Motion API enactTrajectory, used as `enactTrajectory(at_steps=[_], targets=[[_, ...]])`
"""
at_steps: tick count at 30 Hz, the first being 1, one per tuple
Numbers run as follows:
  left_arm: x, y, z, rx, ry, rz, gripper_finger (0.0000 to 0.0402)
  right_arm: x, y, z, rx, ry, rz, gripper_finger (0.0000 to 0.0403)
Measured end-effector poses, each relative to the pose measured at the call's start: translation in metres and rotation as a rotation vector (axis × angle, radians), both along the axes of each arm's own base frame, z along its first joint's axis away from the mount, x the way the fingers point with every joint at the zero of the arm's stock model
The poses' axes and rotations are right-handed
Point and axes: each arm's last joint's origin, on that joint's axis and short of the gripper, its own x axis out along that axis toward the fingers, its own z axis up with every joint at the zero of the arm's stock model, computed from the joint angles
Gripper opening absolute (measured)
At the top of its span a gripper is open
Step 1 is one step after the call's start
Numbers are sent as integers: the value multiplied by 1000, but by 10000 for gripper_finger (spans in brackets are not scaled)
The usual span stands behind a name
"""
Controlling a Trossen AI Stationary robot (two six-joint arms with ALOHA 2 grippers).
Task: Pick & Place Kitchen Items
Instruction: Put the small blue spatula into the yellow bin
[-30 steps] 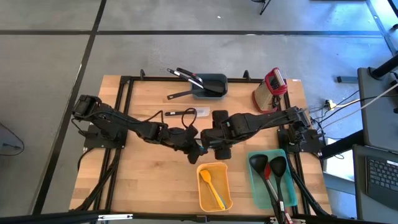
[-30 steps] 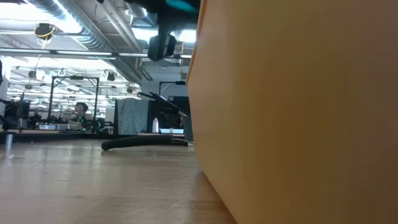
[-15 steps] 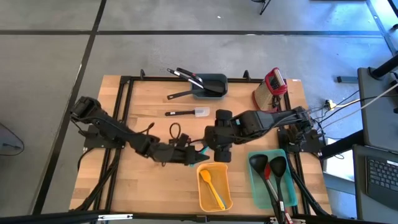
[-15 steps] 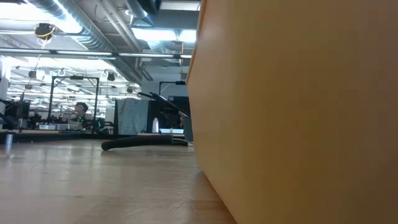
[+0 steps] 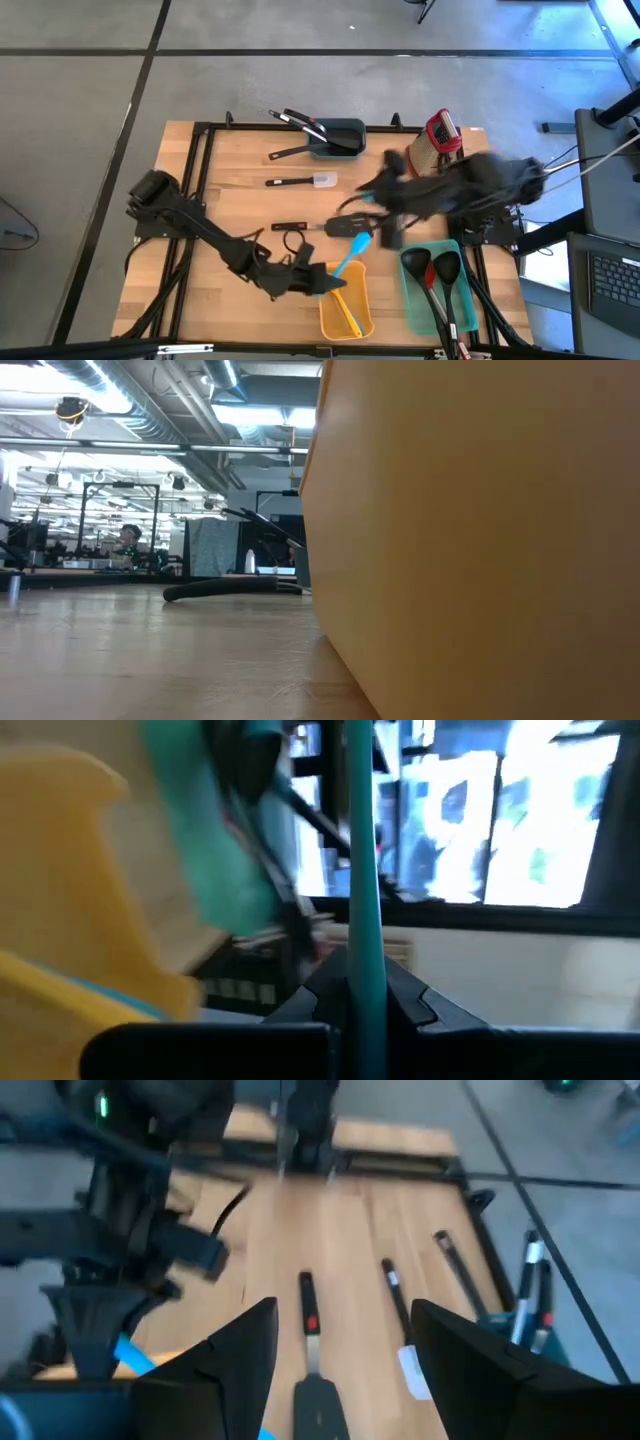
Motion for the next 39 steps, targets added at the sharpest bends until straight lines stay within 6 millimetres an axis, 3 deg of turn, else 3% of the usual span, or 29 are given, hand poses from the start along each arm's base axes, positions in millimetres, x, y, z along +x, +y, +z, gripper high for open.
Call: enactTrajectory(at_steps=[2, 6, 10, 14, 20, 31, 39], targets=[[9, -12, -2, -60, -13, 23, 12, -8, 0, 4, 12, -8, -6, 229], [23, -45, -22, -145, 29, 53, 12, -8, 10, -8, 16, 79, 4, 229], [25, -74, -16, -246, 68, 93, 12, -30, 19, -4, 13, 95, 3, 229], [19, -88, -20, -214, 232, 125, 12, -34, 41, -16, -26, 100, -22, 229], [24, -75, 6, -177, 355, 109, 12, -48, 69, -26, -57, 9, -113, 229], [15, -59, -17, -29, 720, -40, 12, -65, 100, -48, -10, -6, -135, 229], [26, -44, -21, 23, 758, -122, 12, -65, 108, -61, 11, -8, -154, 229]])
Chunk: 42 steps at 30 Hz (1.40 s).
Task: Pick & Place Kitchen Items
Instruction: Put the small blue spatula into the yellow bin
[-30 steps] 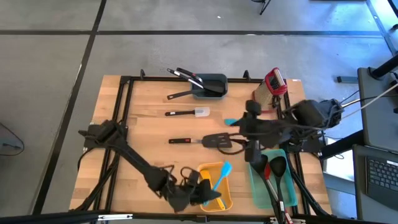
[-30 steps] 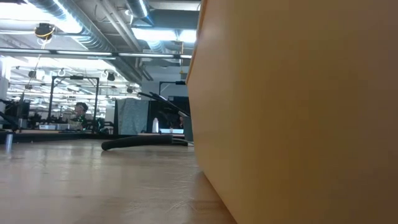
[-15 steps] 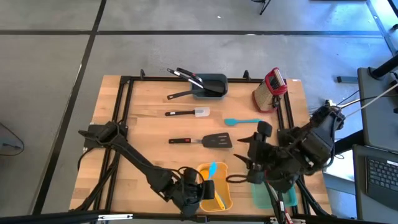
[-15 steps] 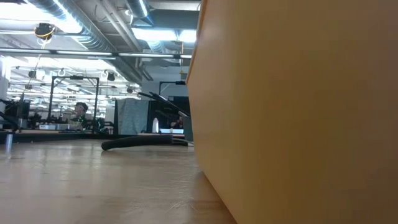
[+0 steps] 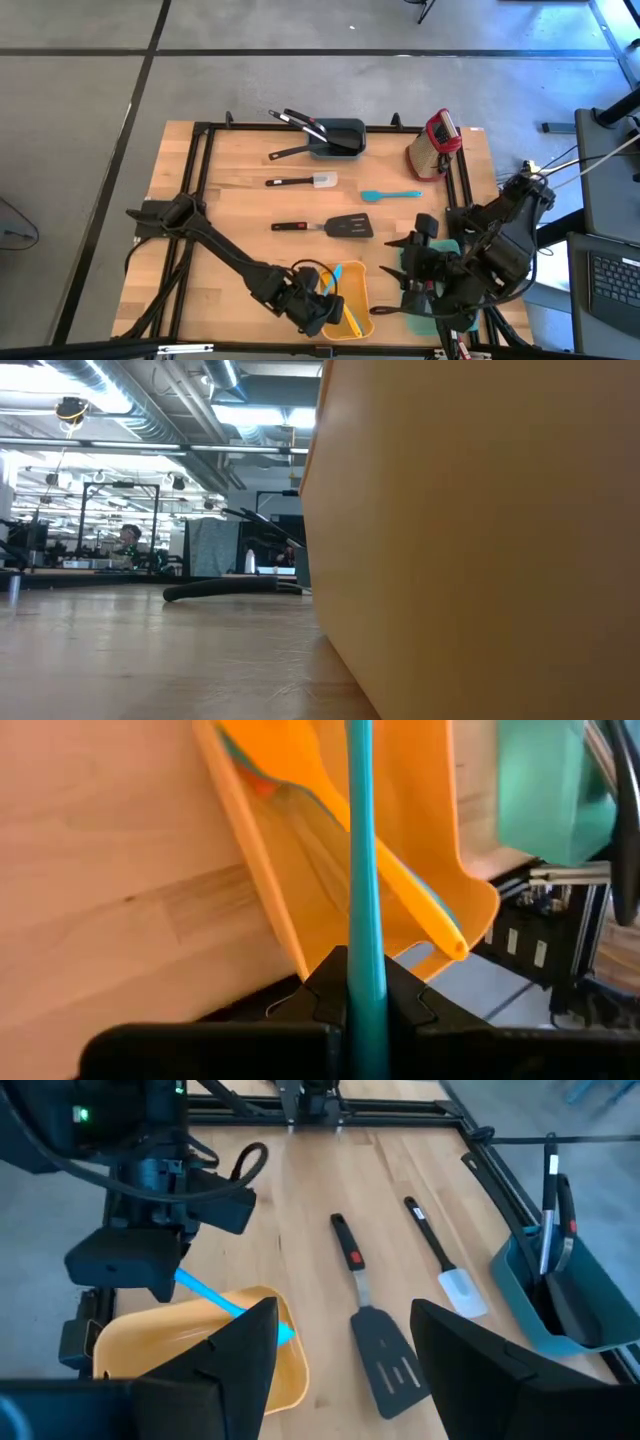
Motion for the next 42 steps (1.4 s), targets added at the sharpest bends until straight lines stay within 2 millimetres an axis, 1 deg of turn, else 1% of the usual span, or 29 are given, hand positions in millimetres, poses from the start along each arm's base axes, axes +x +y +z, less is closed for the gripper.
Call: enactTrajectory(at_steps=[3, 7, 12, 15, 20, 23, 27, 34, 42], targets=[[4, 8, -2, 16, 26, -33, 12, 4, 4, -10, 5, -1, 1, 229], [3, 18, -6, 34, 110, -80, 12, 9, 10, -22, 22, -9, 3, 229], [-2, 27, -7, 77, 207, -133, 12, 11, 13, -26, 44, -3, 14, 229], [-3, 35, -1, 108, 258, -178, 12, 11, 14, -25, 50, -10, 15, 229], [-7, 54, 15, 151, 382, -263, 12, 12, 14, -25, 55, -15, 17, 229], [-4, 64, 25, 137, 389, -310, 12, 12, 14, -25, 57, -17, 17, 229], [2, 72, 30, 105, 372, -339, 12, 12, 14, -25, 56, -16, 19, 229], [10, 82, 27, 34, 378, -382, 12, 12, 14, -25, 53, -12, 20, 229], [25, 87, 8, 6, 378, -419, 12, 12, 14, -25, 34, -5, 34, 229]])
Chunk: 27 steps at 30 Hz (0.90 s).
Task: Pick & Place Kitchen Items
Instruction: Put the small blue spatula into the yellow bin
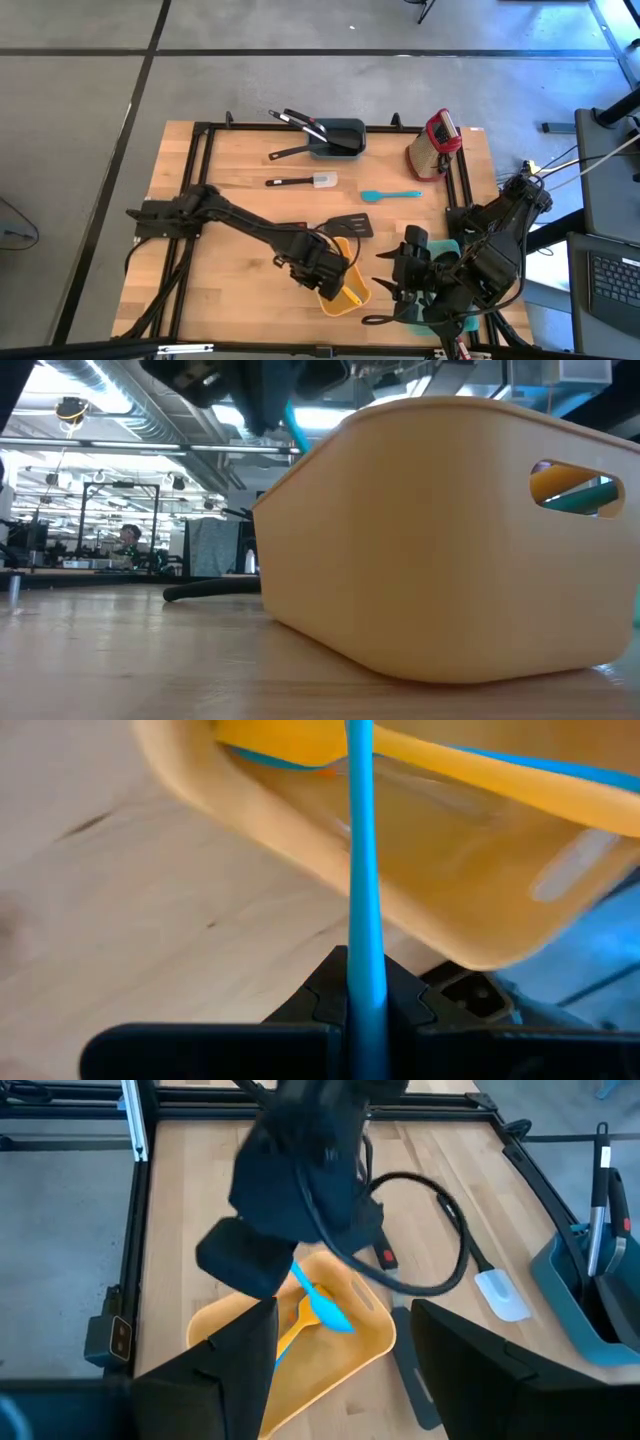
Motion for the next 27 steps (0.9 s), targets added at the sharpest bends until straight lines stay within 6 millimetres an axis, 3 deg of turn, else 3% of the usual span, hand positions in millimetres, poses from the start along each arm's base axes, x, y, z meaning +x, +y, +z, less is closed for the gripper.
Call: enactTrajectory(at_steps=[7, 18, 27], targets=[[14, -1, -15, -45, -27, -9, 14, 0, 0, 0, 0, 3, 4, 229], [20, 1, -13, -33, -112, -83, 33, 0, 0, 0, 4, 4, 4, 229], [31, 3, -10, -50, -214, -78, 115, 0, 0, 0, 4, 4, 3, 229]])
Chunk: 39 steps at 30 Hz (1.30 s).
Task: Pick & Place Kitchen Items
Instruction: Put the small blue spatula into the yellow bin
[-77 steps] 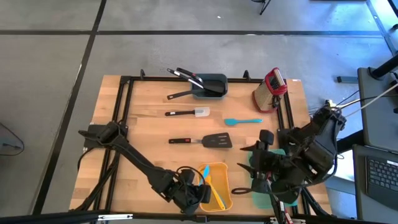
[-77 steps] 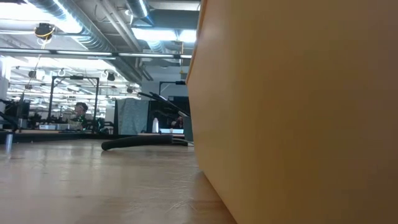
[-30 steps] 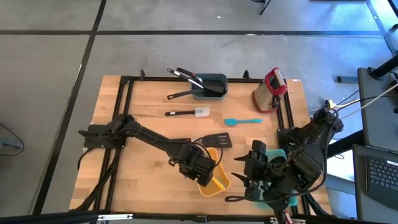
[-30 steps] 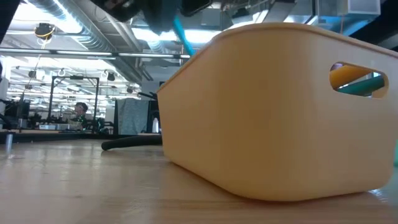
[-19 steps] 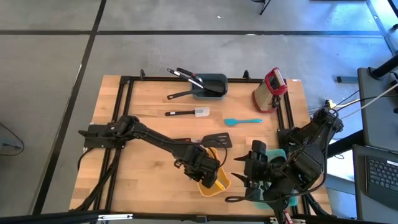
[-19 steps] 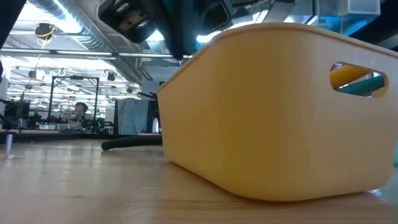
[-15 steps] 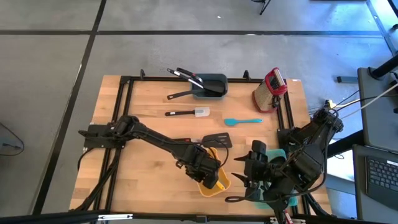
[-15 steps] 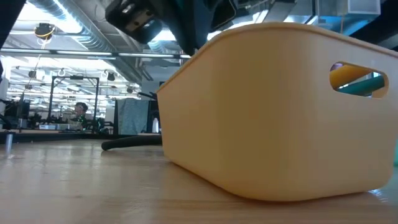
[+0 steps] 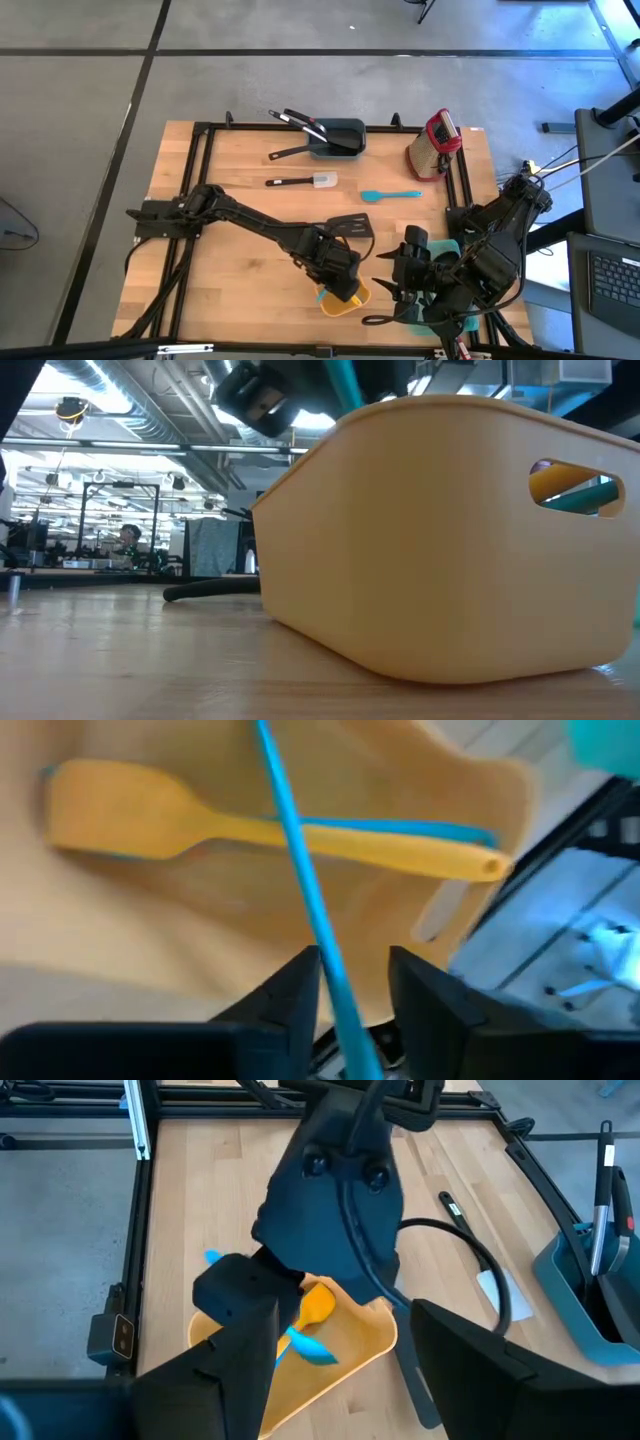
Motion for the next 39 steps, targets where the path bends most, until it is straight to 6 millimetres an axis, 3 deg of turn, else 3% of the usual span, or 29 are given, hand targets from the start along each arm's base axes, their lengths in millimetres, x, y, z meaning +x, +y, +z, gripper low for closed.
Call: enactTrajectory(at_steps=[5, 12, 20, 27, 34, 39], targets=[[7, 0, 3, -17, -66, 25, 136, 0, 0, 0, 0, 0, 0, 229], [9, -1, 4, -28, -94, 25, 118, 0, 0, 0, 0, 0, 0, 229], [13, 3, 6, 12, -145, 2, 70, 0, 0, 0, -3, 2, 0, 229], [21, 26, 4, 107, -196, -25, 5, 1, 0, 0, 3, -3, -3, 229], [36, 37, -36, 90, -158, -196, 2, 2, 0, 1, 13, -12, -4, 229], [39, 34, -51, 235, -189, -369, 2, 2, 0, 1, 20, -13, -11, 229]])
